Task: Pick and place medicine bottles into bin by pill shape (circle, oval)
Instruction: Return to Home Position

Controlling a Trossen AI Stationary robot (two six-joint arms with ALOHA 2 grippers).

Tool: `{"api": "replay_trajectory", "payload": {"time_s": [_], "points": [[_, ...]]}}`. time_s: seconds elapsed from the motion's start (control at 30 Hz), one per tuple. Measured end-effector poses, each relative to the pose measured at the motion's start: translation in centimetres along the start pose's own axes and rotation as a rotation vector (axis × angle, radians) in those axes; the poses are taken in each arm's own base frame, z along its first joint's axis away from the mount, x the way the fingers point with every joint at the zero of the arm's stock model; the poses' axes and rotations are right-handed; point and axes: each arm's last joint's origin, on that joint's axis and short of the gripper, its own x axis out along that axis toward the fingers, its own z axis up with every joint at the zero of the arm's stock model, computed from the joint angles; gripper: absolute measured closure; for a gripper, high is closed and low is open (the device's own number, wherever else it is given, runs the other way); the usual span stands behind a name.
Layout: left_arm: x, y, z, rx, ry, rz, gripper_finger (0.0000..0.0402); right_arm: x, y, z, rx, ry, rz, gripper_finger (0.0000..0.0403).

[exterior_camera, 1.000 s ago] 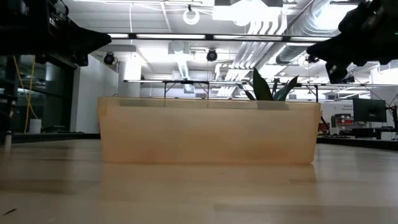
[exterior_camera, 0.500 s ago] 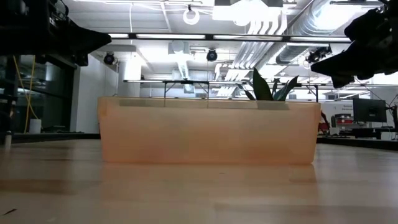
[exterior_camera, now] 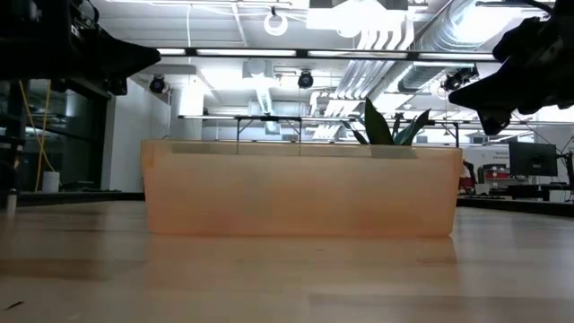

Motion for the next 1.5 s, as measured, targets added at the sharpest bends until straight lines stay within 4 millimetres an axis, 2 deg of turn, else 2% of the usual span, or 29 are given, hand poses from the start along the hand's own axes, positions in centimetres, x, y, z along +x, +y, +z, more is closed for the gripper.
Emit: {"api": "replay_trajectory", "payload": {"time_s": [0.13,1.5], "points": [[0.00,0.00,0.00,0.000,0.000,0.000,0.0385,0.00,0.00,0.00,0.045,0.000,0.000,0.0403],[0.00,0.00,0.00,0.000,0.000,0.000,0.0386,0.00,-0.01,-0.01,0.043,0.001,-0.002,0.0402]]}}
